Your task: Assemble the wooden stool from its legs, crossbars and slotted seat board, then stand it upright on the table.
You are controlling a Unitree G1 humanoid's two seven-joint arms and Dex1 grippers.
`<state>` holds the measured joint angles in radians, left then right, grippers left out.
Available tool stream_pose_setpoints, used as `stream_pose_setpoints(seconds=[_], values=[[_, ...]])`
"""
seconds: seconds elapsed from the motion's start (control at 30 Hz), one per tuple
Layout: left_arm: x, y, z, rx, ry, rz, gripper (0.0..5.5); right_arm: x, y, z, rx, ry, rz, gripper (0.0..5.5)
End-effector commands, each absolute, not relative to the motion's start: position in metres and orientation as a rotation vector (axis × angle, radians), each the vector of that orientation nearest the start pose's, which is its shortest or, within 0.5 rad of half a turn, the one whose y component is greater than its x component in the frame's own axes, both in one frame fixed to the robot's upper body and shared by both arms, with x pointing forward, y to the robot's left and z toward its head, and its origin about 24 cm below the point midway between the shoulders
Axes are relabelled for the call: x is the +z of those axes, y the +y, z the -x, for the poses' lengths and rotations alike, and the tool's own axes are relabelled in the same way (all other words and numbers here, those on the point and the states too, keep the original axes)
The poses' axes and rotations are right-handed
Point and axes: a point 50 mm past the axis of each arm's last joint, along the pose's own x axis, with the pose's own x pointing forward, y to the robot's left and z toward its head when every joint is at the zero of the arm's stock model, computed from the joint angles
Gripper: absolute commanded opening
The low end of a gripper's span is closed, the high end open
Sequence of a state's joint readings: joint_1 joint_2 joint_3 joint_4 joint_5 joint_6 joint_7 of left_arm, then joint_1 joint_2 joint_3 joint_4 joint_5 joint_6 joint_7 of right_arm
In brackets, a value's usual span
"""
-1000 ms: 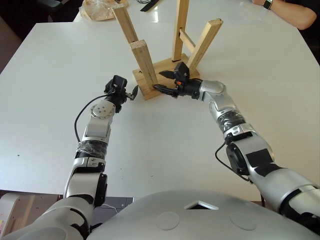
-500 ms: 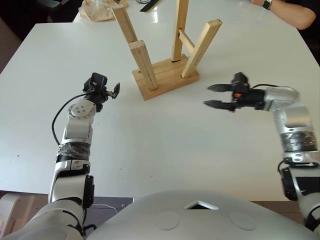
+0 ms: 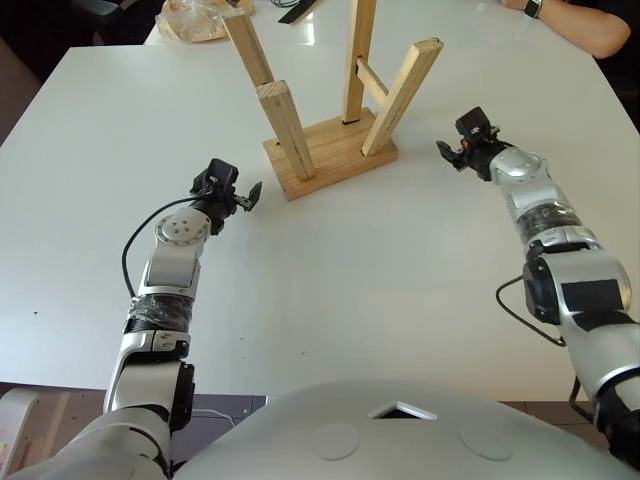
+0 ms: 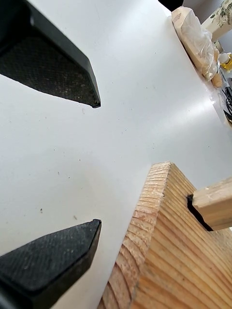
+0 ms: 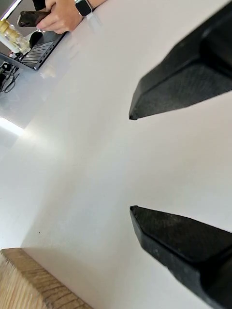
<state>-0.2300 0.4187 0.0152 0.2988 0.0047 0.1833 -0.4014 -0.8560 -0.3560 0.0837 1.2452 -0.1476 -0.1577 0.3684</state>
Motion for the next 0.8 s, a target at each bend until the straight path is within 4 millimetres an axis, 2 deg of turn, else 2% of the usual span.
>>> stream_pose_setpoints(seconds=[0.03,0.3,0.47,0.63,0.73,0.8], values=[[0.04,0.224,-0.298,-0.329,0.319,-0.365,4.29,0.056,-0.191,-0.38,0.331,0.321,0.426,3.3],[0.036,0.221,-0.305,-0.363,0.344,-0.37,4.29,0.041,-0.167,-0.374,0.415,0.344,0.195,3.3],[0.038,0.227,-0.31,-0.363,0.352,-0.384,4.29,0.033,-0.162,-0.367,0.519,0.377,0.109,3.3],[0.062,0.243,-0.325,-0.315,0.29,-0.363,4.29,0.03,-0.176,-0.36,0.568,0.372,0.103,3.3],[0.08,0.236,-0.325,-0.424,0.231,-0.287,4.29,0.028,-0.195,-0.354,0.569,0.353,0.105,3.3],[0.091,0.228,-0.318,-0.54,0.203,-0.238,4.29,0.029,-0.207,-0.35,0.556,0.331,0.081,3.3]])
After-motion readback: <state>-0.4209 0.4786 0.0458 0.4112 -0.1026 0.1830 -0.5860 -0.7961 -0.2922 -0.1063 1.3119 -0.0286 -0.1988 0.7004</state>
